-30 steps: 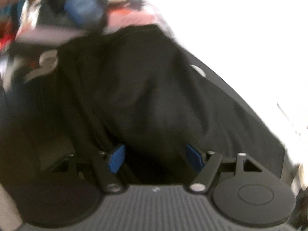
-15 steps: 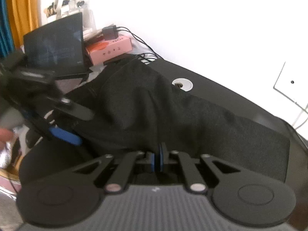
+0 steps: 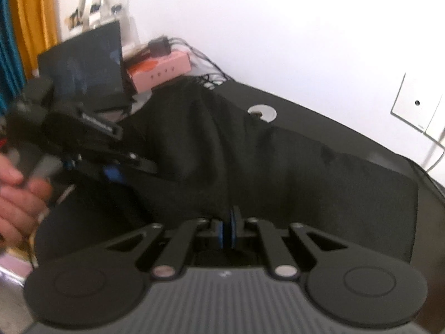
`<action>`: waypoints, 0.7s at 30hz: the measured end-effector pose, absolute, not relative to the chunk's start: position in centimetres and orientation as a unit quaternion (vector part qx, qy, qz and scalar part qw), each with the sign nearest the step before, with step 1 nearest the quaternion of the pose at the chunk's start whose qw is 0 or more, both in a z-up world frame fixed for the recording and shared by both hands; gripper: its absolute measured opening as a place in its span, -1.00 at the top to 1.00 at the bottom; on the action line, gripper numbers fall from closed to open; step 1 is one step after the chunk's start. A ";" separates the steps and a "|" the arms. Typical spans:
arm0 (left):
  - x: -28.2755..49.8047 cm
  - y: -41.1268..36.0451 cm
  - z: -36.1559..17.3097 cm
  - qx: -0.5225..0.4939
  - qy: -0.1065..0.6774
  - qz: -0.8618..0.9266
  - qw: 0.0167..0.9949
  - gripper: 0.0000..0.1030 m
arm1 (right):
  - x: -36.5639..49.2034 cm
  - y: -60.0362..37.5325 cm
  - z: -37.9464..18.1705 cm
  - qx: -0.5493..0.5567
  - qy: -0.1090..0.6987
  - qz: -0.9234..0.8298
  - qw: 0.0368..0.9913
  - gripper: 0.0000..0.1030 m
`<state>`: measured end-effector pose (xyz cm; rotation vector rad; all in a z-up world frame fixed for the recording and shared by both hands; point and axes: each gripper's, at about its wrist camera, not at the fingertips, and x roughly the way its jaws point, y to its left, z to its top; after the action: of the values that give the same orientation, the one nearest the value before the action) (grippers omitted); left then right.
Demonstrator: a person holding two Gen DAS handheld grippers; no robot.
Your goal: Fold clothes
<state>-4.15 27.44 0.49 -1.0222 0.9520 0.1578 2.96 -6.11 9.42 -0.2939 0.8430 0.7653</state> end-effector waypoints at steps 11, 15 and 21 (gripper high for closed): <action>-5.1 27.2 5.5 -0.422 0.389 0.084 0.814 0.89 | 0.6 -6.1 8.1 -0.157 0.374 0.337 0.850 -0.03; -4.6 26.8 8.0 -0.418 0.363 0.070 0.830 0.91 | -1.4 -5.3 7.3 -0.186 0.338 0.315 0.867 -0.54; -4.2 26.9 11.1 -0.412 0.337 0.045 0.845 0.92 | -4.1 -3.1 4.9 -0.233 0.285 0.257 0.893 -0.78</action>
<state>-4.24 26.88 11.09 -0.8694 0.7117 0.0957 -4.06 -3.05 4.87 -0.4834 0.5917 0.5328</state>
